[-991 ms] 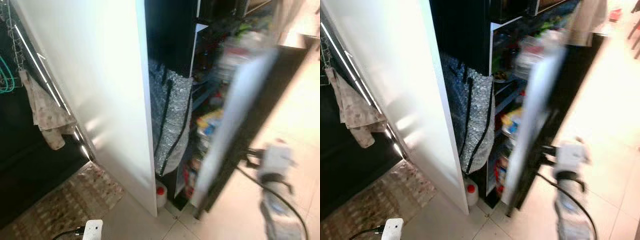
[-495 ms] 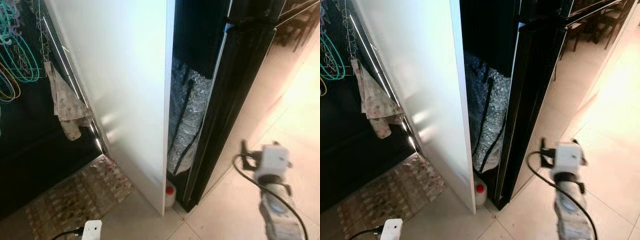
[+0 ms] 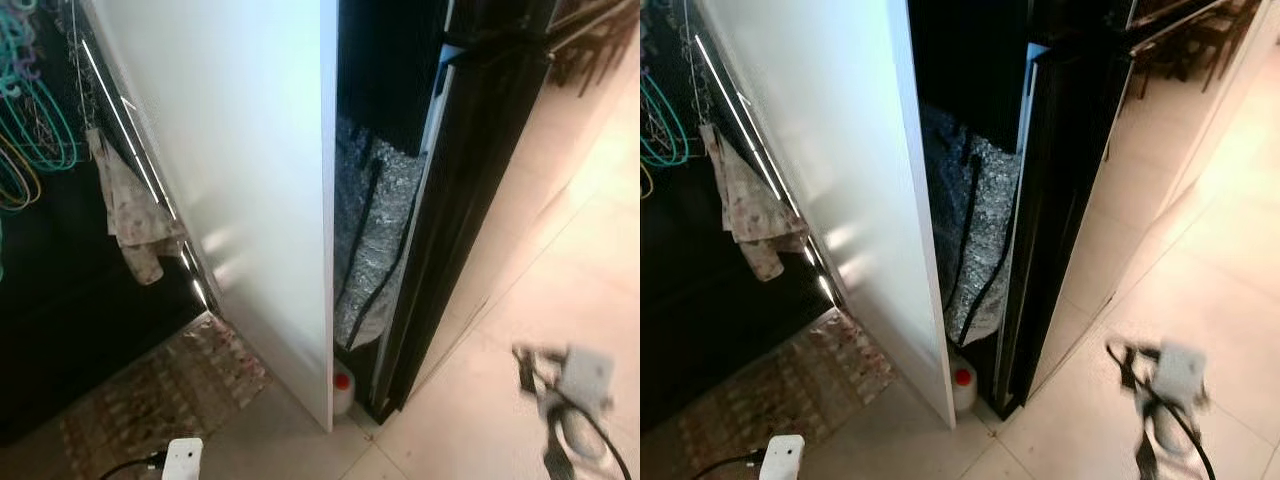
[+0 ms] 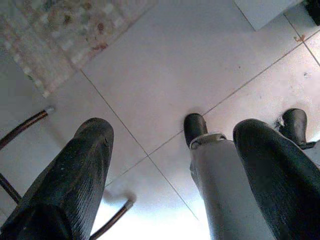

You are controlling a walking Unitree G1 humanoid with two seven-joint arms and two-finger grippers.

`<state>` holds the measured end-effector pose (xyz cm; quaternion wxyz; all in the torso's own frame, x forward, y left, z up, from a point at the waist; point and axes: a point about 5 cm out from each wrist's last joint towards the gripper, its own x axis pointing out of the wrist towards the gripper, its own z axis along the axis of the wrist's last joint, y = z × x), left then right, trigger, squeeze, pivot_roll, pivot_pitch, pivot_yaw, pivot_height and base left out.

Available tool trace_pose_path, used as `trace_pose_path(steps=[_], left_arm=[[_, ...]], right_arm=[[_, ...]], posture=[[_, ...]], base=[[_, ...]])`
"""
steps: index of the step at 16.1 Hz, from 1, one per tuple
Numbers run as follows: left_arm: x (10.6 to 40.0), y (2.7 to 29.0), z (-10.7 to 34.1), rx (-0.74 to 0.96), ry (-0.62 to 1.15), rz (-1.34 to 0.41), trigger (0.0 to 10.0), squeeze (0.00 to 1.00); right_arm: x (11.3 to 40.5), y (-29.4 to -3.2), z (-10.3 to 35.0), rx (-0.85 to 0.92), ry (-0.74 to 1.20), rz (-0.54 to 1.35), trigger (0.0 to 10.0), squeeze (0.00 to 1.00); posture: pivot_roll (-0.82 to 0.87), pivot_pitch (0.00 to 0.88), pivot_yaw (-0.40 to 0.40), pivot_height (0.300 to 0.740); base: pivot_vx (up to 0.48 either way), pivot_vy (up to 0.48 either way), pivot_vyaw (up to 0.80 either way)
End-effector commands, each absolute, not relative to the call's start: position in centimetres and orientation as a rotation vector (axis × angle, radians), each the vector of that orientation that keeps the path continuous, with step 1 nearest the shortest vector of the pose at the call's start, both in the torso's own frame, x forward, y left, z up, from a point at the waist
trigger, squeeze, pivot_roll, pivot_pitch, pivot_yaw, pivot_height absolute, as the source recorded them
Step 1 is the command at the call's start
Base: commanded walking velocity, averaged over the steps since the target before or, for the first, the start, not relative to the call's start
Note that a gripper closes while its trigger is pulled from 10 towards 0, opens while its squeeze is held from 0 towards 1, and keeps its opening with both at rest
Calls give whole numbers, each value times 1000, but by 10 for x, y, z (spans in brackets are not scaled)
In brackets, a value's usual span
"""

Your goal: Restocking fridge

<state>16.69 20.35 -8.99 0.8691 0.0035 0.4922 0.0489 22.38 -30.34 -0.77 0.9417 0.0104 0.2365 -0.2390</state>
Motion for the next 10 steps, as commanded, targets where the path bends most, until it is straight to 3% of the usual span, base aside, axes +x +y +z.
trace_pose_path(steps=[1, 2, 3, 7, 10], left_arm=[[165, 206, -91, 30, 1046, 87, 10000, 0], [165, 206, -90, 24, 1041, 97, 10000, 0], [165, 207, -90, 22, 1039, 104, 10000, 0], [162, 213, -90, 15, 1042, 130, 10000, 0], [161, 215, -90, 35, 1047, 121, 10000, 0]], right_arm=[[217, -301, -18, 39, 552, -480, 10000, 0], [187, -278, -53, -155, 809, -231, 10000, 0], [166, -265, -71, -239, 937, -103, 10000, 0], [142, -243, -90, 19, 1036, -250, 10000, 0], [139, -234, -94, -2, 1056, -189, 10000, 0]], posture=[[-165, 0, 72, 740], [-141, 0, 66, 740], [-122, 0, 63, 740], [-100, 2, 78, 740], [-80, 11, 70, 740]], base=[[0, 0, 0], [0, 0, 0], [0, 0, 0], [0, 0, 0], [0, 0, 0]])
